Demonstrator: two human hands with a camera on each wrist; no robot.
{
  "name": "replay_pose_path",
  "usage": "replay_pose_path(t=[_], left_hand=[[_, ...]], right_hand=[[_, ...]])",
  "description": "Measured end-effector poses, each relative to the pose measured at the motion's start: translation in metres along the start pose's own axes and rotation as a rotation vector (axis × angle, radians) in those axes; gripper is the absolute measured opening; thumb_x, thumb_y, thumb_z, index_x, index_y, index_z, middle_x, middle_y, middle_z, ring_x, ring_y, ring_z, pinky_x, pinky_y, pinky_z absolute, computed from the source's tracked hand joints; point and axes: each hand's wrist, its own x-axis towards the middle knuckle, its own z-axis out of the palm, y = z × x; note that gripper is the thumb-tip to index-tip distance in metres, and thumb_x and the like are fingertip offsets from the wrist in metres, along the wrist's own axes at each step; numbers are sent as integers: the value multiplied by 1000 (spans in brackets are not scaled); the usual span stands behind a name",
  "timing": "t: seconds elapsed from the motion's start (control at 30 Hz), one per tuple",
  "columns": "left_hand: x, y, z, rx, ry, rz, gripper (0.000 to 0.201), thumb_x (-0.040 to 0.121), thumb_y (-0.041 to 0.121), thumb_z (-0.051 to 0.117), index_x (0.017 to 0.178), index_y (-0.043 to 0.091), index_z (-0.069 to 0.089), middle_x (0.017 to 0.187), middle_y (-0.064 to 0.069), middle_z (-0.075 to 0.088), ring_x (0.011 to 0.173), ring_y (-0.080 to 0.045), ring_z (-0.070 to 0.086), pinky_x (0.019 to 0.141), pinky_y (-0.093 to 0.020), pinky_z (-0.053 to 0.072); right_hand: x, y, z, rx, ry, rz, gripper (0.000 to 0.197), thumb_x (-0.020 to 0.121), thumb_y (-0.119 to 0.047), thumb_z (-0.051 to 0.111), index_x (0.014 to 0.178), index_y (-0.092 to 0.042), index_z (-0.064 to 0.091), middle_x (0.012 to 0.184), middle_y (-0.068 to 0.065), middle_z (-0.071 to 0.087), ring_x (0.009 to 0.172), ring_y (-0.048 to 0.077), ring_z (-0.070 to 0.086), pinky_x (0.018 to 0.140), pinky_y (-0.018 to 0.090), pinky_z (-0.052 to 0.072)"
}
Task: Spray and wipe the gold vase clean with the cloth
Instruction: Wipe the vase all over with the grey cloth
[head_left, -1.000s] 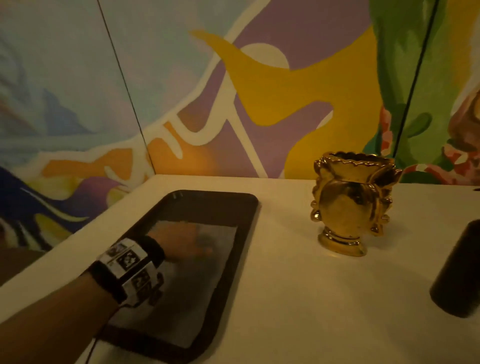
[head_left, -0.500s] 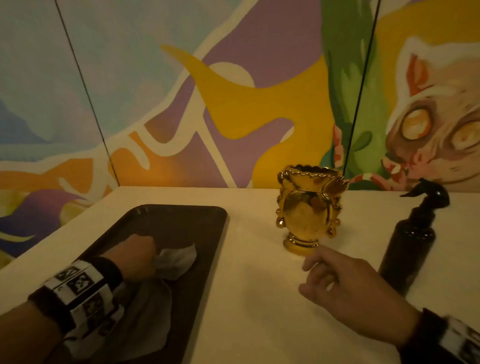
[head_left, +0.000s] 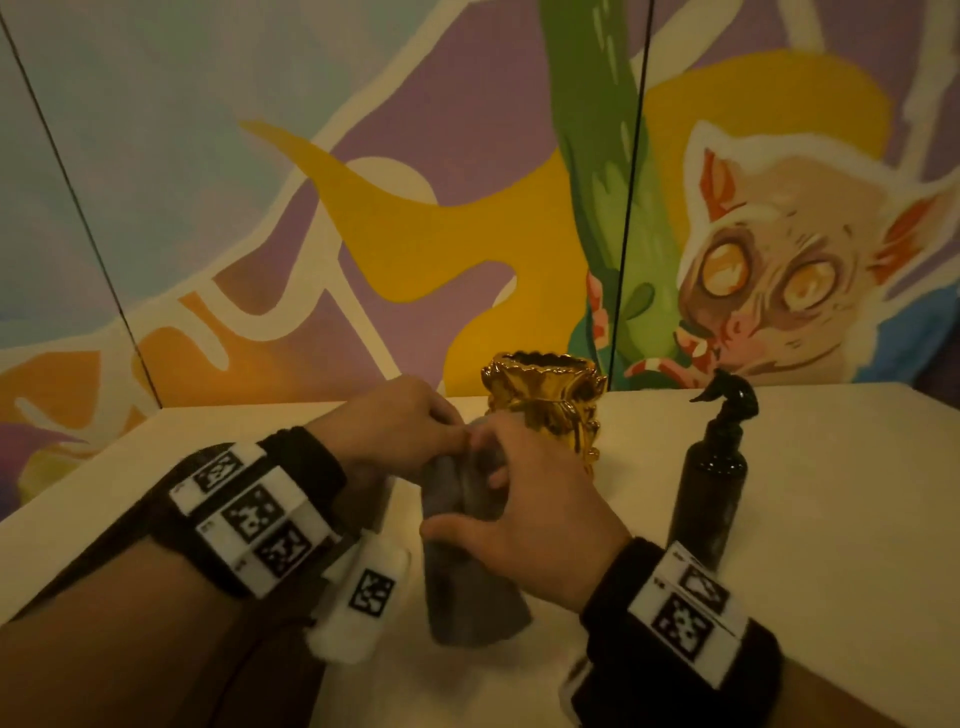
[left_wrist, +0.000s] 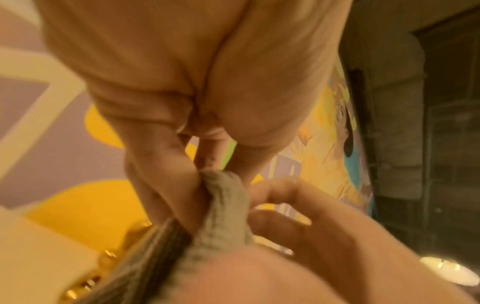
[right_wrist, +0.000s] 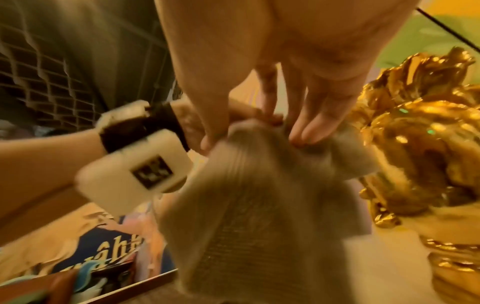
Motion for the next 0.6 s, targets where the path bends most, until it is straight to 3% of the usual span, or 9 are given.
replay_pose_path(t=[0.1, 0.17, 0.2, 0.27, 0.33, 0.4, 0.47, 0.6], left_hand=[[4, 17, 14, -535, -172, -46, 21, 91, 19, 59, 87, 3, 73, 87, -13, 75, 79, -16, 71, 80, -35, 59], [6, 21, 16, -663, -260, -43, 21, 93, 15, 55, 91, 2, 71, 89, -13, 75, 83, -22, 72, 79, -34, 59], [9, 22, 16, -600, -229, -32, 19, 94, 16, 55, 94, 5, 70, 91, -14, 75, 83, -24, 72, 76, -33, 59], [22, 22, 13, -292, -7, 15, 16, 93, 21, 57, 104, 14, 66, 98, -12, 72, 85, -26, 71, 72, -34, 60], [42, 20, 8, 10, 185, 86, 33, 89, 30, 62, 120, 22, 58, 118, -3, 64, 99, -21, 64, 82, -36, 55], [64, 18, 8, 103, 155, 156, 59, 85, 36, 66, 139, 25, 42, 142, 1, 46, 125, -21, 49, 97, -36, 44], [82, 20, 11, 86, 37, 203, 70, 86, 35, 66, 146, 29, 31, 153, 4, 35, 134, -21, 40, 101, -33, 38], [103, 22, 17, 59, -34, 266, 56, 89, 33, 63, 140, 27, 42, 139, -2, 52, 111, -19, 53, 87, -27, 38]], right_hand=[[6, 18, -7, 39, 114, 41, 62, 61, -32, 84, 107, -36, 42, 110, -8, 55, 100, 12, 54, 83, 33, 52], [5, 34, -13, 105, 127, 87, 52, 70, -19, 78, 107, -37, 47, 106, -8, 59, 96, 10, 58, 78, 24, 54], [2, 42, -15, 139, 123, 110, 45, 74, -16, 75, 105, -38, 50, 104, -8, 60, 92, 7, 59, 72, 16, 52], [-1, 55, -21, 175, 160, 133, 31, 80, -18, 71, 100, -37, 56, 99, -10, 63, 84, 0, 59, 62, 6, 47], [-3, 67, -28, 216, 214, 144, 24, 82, -22, 69, 97, -38, 58, 94, -16, 64, 86, -3, 58, 68, 8, 49], [-4, 75, -33, 274, 251, 174, 22, 85, -24, 65, 97, -41, 55, 96, -17, 63, 93, 1, 58, 81, 19, 50], [-4, 81, -36, 319, 290, 195, 19, 88, -27, 61, 99, -40, 53, 98, -15, 61, 97, 3, 56, 83, 25, 50], [-4, 86, -38, 353, 327, 225, 13, 92, -31, 53, 103, -34, 47, 90, -19, 55, 87, 3, 53, 67, 16, 42]])
